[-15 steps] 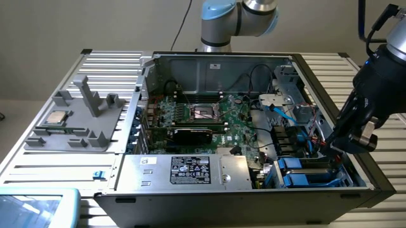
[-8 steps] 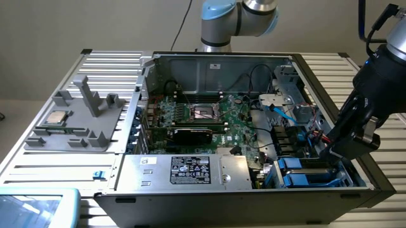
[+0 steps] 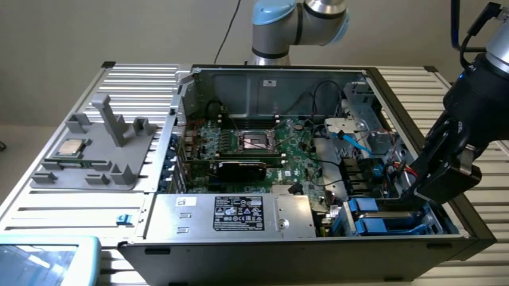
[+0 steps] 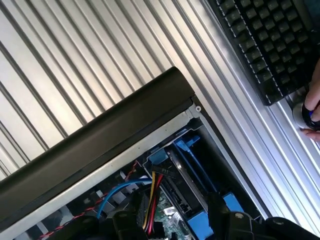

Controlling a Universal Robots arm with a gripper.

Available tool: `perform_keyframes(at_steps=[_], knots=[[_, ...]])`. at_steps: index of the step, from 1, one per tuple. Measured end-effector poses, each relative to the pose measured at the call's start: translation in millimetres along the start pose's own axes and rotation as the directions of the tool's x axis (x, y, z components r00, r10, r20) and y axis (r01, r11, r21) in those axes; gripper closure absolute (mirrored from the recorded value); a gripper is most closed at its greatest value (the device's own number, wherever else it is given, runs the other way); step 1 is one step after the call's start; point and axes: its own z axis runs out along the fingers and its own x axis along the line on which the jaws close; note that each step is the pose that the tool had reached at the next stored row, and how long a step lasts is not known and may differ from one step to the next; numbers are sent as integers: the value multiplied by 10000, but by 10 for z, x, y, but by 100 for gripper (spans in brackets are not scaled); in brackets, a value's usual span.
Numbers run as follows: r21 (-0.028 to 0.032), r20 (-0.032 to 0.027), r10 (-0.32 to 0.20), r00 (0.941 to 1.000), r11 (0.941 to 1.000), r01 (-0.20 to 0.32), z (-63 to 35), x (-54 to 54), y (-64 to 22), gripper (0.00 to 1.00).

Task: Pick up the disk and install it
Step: 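Insert the first disk wire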

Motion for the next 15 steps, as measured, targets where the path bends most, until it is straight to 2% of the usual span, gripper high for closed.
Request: perform_keyframes(at_steps=[3, 5, 7, 9, 10, 11, 12, 13, 15], knots=[[-11, -35, -1, 10000, 10000, 1, -23, -1, -2, 38], [-20, -105, -4, 9999, 10000, 4, -40, -3, -3, 38], [14, -239, -15, 9997, 10000, 15, -53, -3, -3, 38], [83, -416, -27, 9991, 10000, 30, -60, -4, -4, 36], [101, -479, -31, 9988, 9999, 36, -67, -4, -4, 31], [106, -511, -34, 9987, 9999, 39, -77, -5, -5, 25], [113, -524, -35, 9986, 9999, 41, -82, -5, -5, 25], [115, -527, -35, 9986, 9999, 41, -81, -5, -5, 18], [115, -527, -35, 9986, 9999, 41, -81, -5, -5, 18]])
